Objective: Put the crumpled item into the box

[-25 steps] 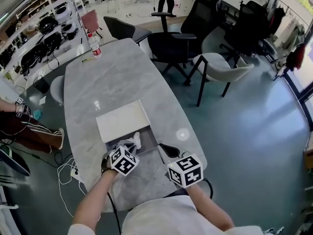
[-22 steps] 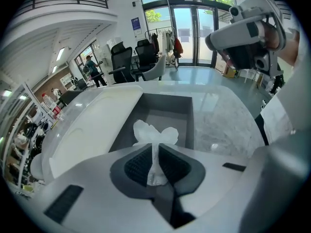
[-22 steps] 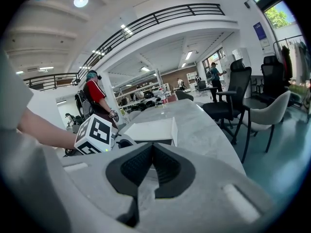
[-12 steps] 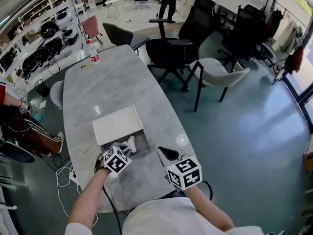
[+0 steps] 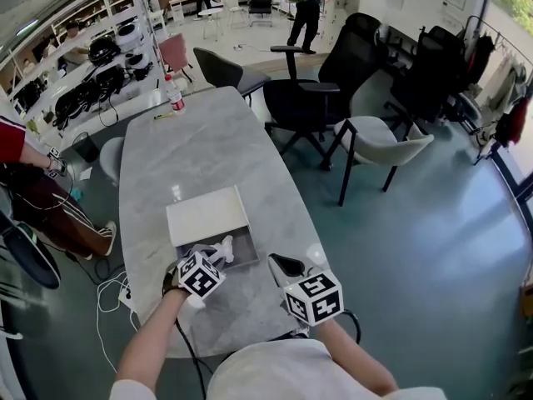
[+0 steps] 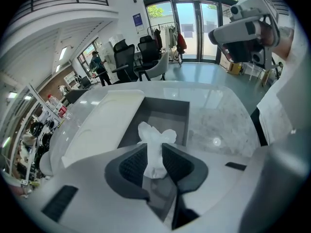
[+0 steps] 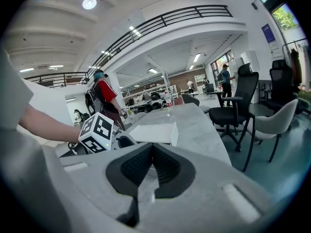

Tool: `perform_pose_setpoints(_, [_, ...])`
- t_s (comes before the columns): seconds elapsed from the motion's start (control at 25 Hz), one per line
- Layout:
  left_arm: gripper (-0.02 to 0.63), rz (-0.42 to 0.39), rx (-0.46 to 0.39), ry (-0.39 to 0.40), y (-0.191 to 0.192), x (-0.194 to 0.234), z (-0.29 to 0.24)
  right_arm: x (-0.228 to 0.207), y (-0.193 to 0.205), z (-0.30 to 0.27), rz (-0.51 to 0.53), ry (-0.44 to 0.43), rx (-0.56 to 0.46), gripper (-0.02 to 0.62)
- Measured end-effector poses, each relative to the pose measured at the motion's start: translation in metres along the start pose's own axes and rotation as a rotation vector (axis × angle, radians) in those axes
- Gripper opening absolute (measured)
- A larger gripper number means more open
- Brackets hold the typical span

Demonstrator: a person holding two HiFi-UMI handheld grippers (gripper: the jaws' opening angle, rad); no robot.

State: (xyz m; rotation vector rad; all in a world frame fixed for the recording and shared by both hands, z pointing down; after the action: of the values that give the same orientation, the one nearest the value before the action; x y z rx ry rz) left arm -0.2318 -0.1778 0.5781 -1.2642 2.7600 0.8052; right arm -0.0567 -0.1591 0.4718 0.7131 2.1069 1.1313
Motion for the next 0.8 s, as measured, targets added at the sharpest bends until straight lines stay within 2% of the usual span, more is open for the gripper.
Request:
perform_pose_setpoints(0.48, [0.071,0.167,-0.128,-0.169,-0.005,0.003,0.058,0.019,-0.020,-0.014,0.075,-0.138,-0.002,0.005])
perform_pose_setpoints(0.8, [0.047,0.353,-0.273,-0.291,-0.009,0.006,0.102,0.028,-0.034,-0.019,0.118,-0.200,-0.014,0.005])
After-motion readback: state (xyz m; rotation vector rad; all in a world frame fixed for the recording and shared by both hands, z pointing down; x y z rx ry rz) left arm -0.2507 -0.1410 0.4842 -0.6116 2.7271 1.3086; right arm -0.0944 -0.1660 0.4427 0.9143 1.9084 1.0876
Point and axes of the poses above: the fingertips, and each gripper's own axes: z backward along the fingers, x to its left, y out of its underside, the point moved 4 cm from there along z, backward along the fingers
